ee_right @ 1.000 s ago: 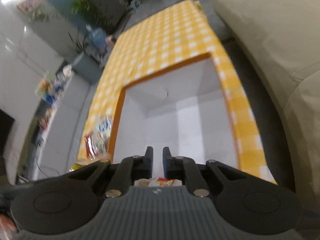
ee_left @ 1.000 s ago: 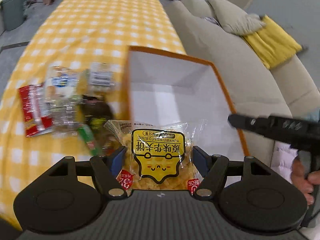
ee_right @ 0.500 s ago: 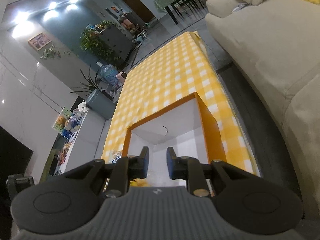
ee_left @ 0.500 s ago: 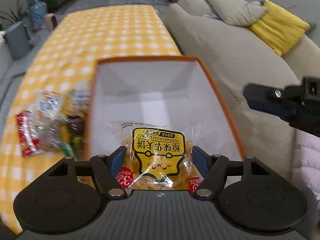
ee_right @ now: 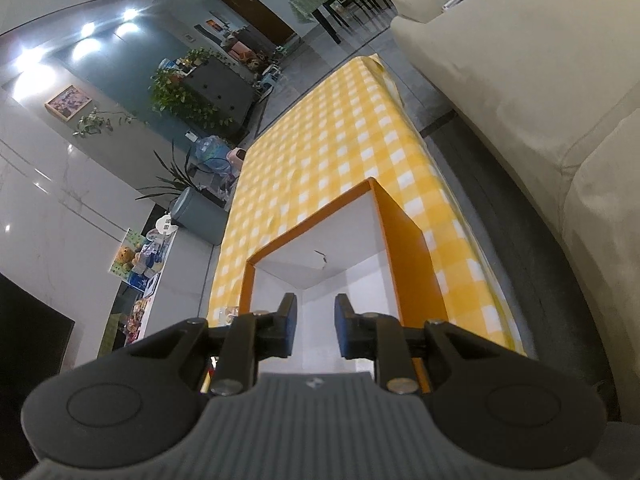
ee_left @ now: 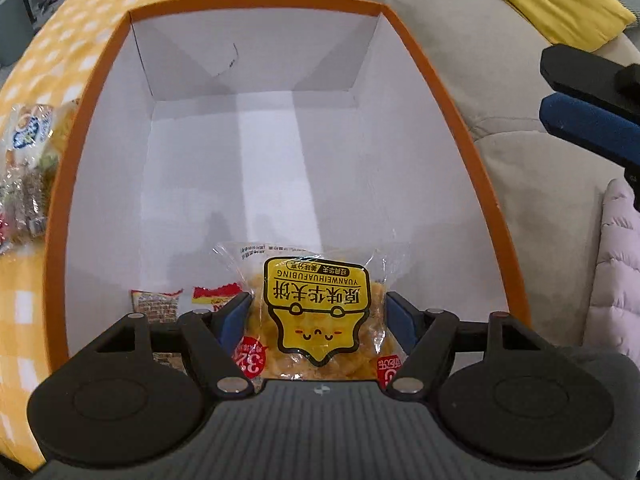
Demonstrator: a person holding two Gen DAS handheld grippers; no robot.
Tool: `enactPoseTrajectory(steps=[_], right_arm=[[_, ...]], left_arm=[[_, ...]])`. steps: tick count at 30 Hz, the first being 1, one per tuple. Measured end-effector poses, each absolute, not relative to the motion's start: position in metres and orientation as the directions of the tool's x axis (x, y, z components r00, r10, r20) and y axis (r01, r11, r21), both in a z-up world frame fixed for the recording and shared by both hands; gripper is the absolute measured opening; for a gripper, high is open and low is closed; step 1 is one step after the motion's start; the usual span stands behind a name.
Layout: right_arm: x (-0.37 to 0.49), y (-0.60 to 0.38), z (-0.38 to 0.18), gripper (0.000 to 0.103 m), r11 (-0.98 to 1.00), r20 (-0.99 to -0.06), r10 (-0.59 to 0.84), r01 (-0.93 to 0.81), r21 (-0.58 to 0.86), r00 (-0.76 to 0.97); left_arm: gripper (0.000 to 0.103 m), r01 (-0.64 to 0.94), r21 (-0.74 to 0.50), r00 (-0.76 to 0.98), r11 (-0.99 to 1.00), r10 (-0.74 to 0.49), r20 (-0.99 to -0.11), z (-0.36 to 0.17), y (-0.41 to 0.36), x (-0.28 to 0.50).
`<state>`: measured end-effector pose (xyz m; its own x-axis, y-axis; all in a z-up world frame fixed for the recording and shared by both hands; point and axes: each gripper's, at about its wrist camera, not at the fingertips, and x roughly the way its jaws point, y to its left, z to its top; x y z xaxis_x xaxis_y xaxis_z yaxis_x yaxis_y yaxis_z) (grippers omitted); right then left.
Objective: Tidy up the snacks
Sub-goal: 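Open the right gripper to drop the biscuit bag while the left gripper lowers the cracker bag into the box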
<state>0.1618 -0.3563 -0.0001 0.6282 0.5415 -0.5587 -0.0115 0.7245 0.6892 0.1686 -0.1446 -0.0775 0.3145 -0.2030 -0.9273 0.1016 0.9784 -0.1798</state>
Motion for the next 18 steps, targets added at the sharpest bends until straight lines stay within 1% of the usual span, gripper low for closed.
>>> enactPoseTrajectory(steps=[2, 4, 7, 10, 16, 18], right_arm=[[0.161, -0.357, -0.001, 0.021, 0.727, -0.565, 0.538, -0.005, 0.687, 0.626], [0.162, -0.357, -0.002, 0.021, 0.726, -0.567, 0.538, 0.000, 0.688, 0.623], [0.162, -0.355, 0.000, 0.022, 0.726, -0.566, 0.541, -0.006, 0.687, 0.622], [0.161, -0.352, 0.002, 0.025, 0.733, -0.570, 0.548, -0.023, 0.680, 0.612], [0.161, -0.340, 0.008, 0.033, 0.774, -0.611, 0.541, -0.058, 0.630, 0.578], [0.162, -0.334, 0.010, 0.035, 0.796, -0.638, 0.528, -0.065, 0.602, 0.560]], left_arm=[[0.093, 0.108, -0.216, 0.310, 0.970, -0.240, -0.920, -0.077, -0.143, 0.168], [0.096, 0.081, -0.225, 0.308, 0.971, -0.239, -0.921, -0.074, -0.140, 0.167], [0.096, 0.061, -0.231, 0.304, 0.971, -0.239, -0.922, -0.069, -0.136, 0.165], [0.096, 0.058, -0.236, 0.297, 0.970, -0.242, -0.924, -0.062, -0.132, 0.163], [0.096, 0.072, -0.220, 0.324, 0.973, -0.231, -0.918, -0.041, -0.126, 0.154], [0.096, 0.070, -0.214, 0.338, 0.974, -0.225, -0.914, -0.034, -0.122, 0.152]])
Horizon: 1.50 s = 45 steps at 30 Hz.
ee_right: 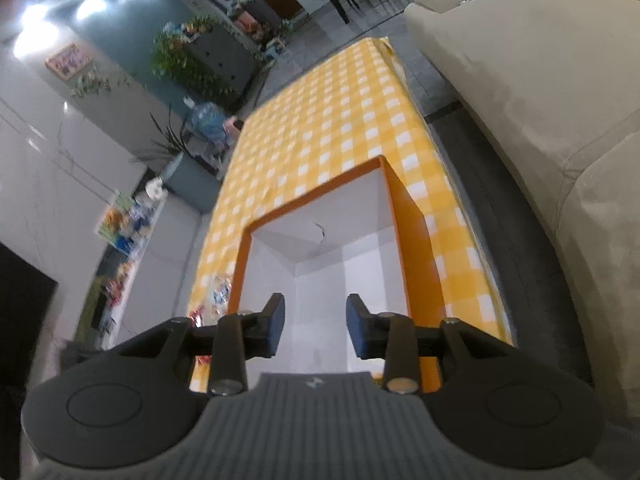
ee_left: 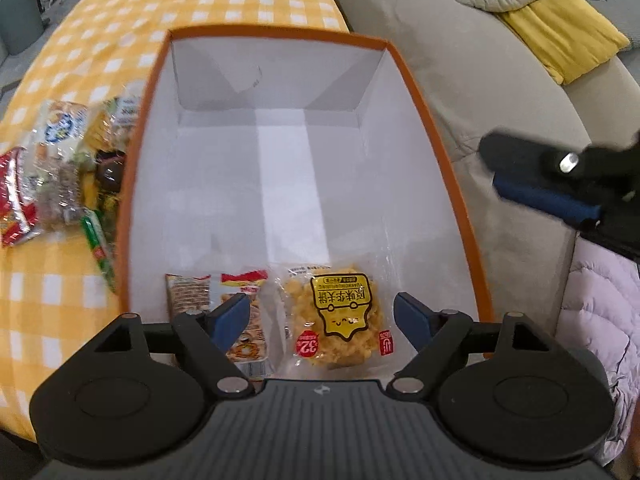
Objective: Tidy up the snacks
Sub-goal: 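Open the right gripper to drop the biscuit bag while the left gripper lowers the cracker bag into the box, then open the left gripper to release the cracker bag and withdraw both grippers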
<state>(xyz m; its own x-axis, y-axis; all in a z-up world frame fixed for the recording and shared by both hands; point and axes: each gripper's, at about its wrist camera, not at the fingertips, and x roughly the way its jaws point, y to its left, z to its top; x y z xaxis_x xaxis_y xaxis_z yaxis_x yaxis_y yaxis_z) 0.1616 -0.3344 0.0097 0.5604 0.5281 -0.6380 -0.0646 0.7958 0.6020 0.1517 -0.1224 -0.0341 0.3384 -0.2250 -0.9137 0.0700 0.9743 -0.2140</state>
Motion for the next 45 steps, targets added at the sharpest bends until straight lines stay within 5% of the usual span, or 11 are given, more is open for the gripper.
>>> enactPoseTrajectory(steps=[9, 14, 20, 34, 45], right_arm=[[0.158, -0.301, 0.018, 0.046, 0.909, -0.751, 0.395, -0.104, 0.404, 0.530], [0.159, -0.283, 0.018, 0.082, 0.942, -0.805, 0.326, -0.101, 0.320, 0.495], [0.158, -0.262, 0.018, 0.096, 0.952, -0.844, 0.306, -0.123, 0.281, 0.441], [0.147, -0.202, 0.031, 0.099, 0.964, -0.877, 0.267, -0.131, 0.233, 0.399], [0.137, -0.109, 0.043, 0.097, 0.908, -0.821, 0.367, -0.362, 0.212, 0.438]], left_arm=[[0.096, 0.072, -0.159, 0.390, 0.985, -0.175, -0.904, -0.005, -0.104, 0.138], [0.096, 0.046, -0.164, 0.427, 0.985, -0.168, -0.889, 0.014, -0.082, 0.128], [0.096, 0.003, -0.157, 0.461, 0.988, -0.140, -0.876, 0.033, -0.045, 0.118], [0.096, -0.221, -0.173, 0.565, 0.960, -0.018, -0.825, 0.057, 0.092, 0.090], [0.096, -0.371, -0.339, 0.597, 0.865, -0.058, -0.800, 0.026, 0.189, 0.083]])
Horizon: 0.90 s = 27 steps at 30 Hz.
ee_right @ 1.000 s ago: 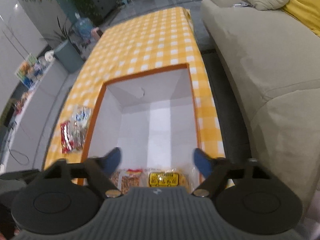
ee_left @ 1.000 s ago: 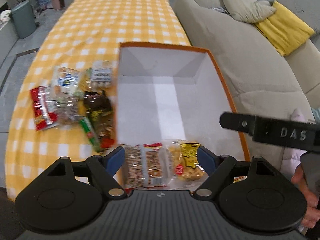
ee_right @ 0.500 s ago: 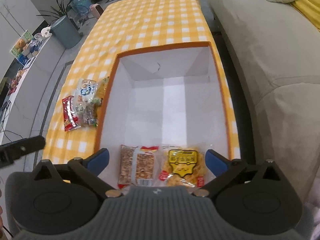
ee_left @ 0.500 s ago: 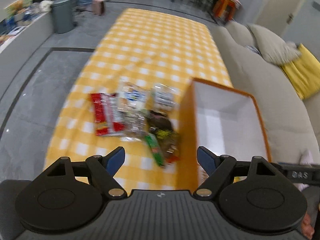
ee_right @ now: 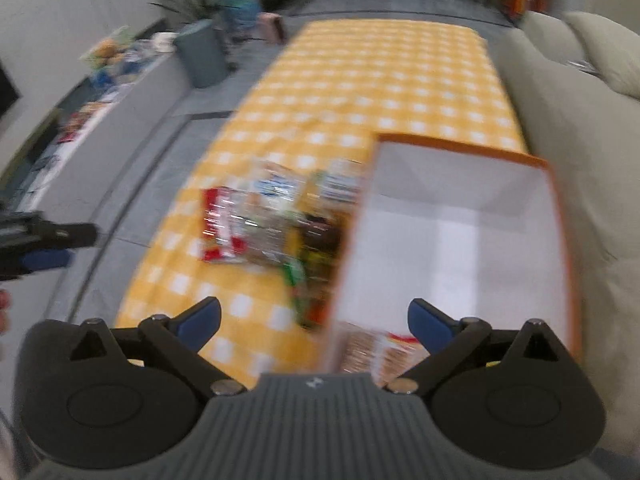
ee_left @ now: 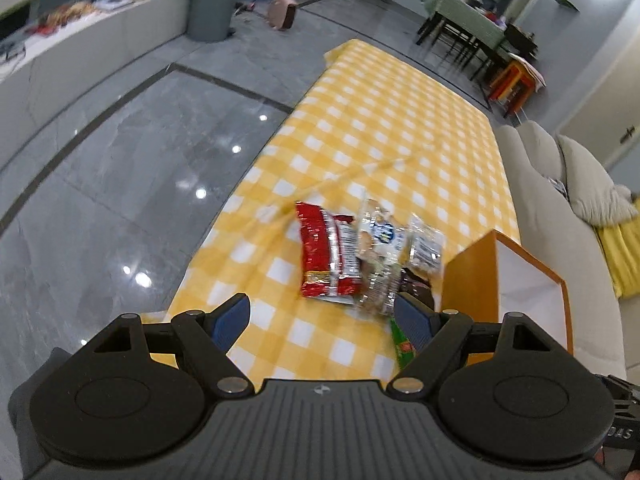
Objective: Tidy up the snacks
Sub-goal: 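Open the left gripper to release the cracker bag and withdraw both grippers, then grasp the clear pastry bag with the right gripper while the left gripper grasps the red snack bag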
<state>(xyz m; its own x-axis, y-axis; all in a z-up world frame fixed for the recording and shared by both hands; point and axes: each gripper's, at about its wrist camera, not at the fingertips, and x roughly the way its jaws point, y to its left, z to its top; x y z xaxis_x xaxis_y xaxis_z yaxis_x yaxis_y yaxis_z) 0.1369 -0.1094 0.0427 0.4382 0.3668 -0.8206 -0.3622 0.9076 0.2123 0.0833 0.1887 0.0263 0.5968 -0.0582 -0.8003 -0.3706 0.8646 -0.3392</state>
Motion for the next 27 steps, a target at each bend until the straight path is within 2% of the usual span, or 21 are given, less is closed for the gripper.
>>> enactPoseTrajectory(steps=[4, 9, 11, 15, 22, 27], right_arm=[[0.150, -0.078, 0.036, 0.090, 0.875, -0.801, 0.446, -0.381, 0.297, 0.400], [0.186, -0.040, 0.003, 0.085, 0.869, -0.797, 0.475, -0.340, 0.359, 0.373], [0.204, -0.028, -0.013, 0.074, 0.876, -0.813, 0.468, -0.306, 0.373, 0.347], [0.237, -0.010, -0.048, 0.074, 0.891, -0.843, 0.444, -0.249, 0.380, 0.305], [0.266, 0.009, -0.087, 0.074, 0.925, -0.887, 0.363, -0.227, 0.306, 0.286], [0.273, 0.017, -0.104, 0.069, 0.928, -0.888, 0.349, -0.241, 0.283, 0.301]], left_arm=[[0.096, -0.383, -0.376, 0.587, 0.844, -0.093, -0.805, 0.001, 0.208, 0.089], [0.096, -0.409, -0.443, 0.551, 0.798, -0.171, -0.817, -0.032, 0.226, 0.099], [0.096, -0.423, -0.441, 0.523, 0.791, -0.185, -0.832, -0.042, 0.229, 0.106], [0.096, -0.426, -0.406, 0.501, 0.809, -0.163, -0.850, -0.048, 0.230, 0.111], [0.096, -0.418, -0.417, 0.495, 0.807, -0.183, -0.850, -0.051, 0.236, 0.117], [0.096, -0.433, -0.409, 0.474, 0.803, -0.183, -0.861, -0.056, 0.237, 0.121]])
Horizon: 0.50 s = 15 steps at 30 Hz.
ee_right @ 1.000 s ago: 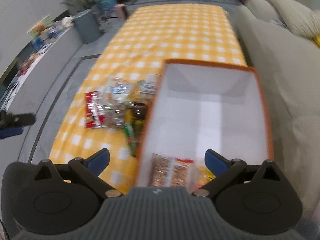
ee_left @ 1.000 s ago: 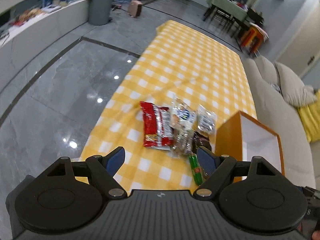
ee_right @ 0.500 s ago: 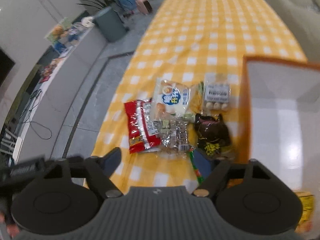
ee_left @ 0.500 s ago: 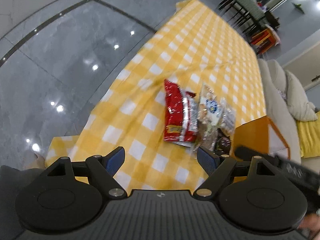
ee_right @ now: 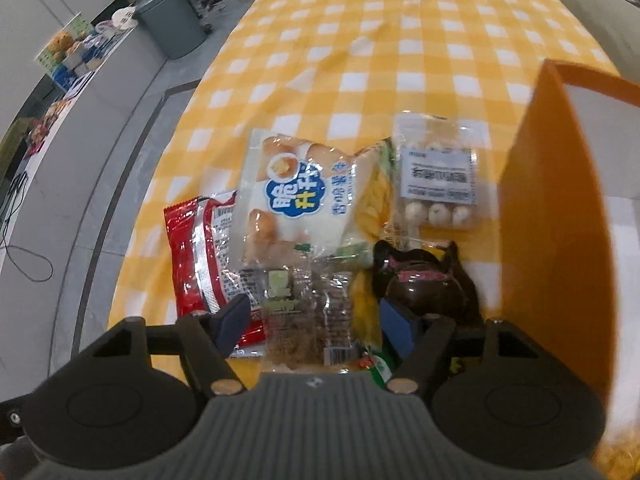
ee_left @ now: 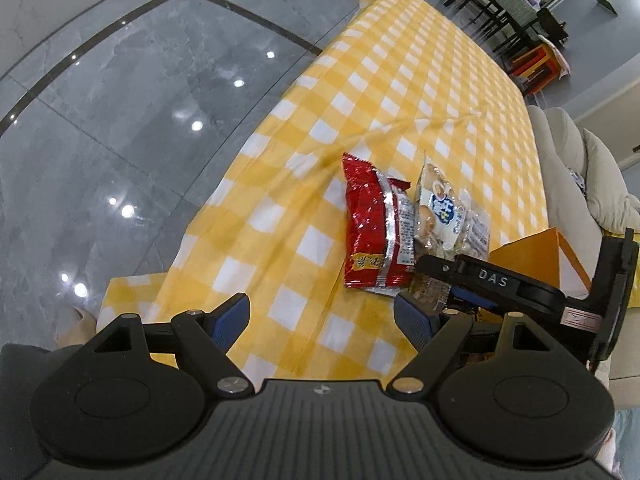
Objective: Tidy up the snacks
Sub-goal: 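Grasp the clear pastry bag with the right gripper while the left gripper grasps the red snack bag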
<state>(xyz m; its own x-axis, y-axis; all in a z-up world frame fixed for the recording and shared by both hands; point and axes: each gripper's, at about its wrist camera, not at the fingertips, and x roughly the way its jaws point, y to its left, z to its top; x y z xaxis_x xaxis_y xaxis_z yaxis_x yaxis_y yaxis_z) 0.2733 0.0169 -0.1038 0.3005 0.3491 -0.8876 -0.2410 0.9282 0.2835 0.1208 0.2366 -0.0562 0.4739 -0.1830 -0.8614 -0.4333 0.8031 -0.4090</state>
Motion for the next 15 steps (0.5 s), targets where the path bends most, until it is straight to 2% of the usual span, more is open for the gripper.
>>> enactPoseTrajectory(steps=[3, 8, 15], right_arm=[[0.275, 0.022, -0.113, 0.061, 0.927, -0.887, 0.347, -0.256, 0.275, 0.303], [0.269, 0.019, -0.116, 0.043, 0.916, -0.866, 0.375, -0.276, 0.291, 0.330], [0.257, 0.004, -0.102, 0.039, 0.903, -0.832, 0.413, -0.286, 0.321, 0.371]], left_arm=[[0.096, -0.433, -0.397, 0.469, 0.809, -0.174, -0.866, -0.057, 0.236, 0.121], [0.096, -0.435, -0.391, 0.464, 0.811, -0.170, -0.869, -0.059, 0.234, 0.121], [0.096, -0.425, -0.386, 0.487, 0.819, -0.152, -0.860, -0.058, 0.227, 0.127]])
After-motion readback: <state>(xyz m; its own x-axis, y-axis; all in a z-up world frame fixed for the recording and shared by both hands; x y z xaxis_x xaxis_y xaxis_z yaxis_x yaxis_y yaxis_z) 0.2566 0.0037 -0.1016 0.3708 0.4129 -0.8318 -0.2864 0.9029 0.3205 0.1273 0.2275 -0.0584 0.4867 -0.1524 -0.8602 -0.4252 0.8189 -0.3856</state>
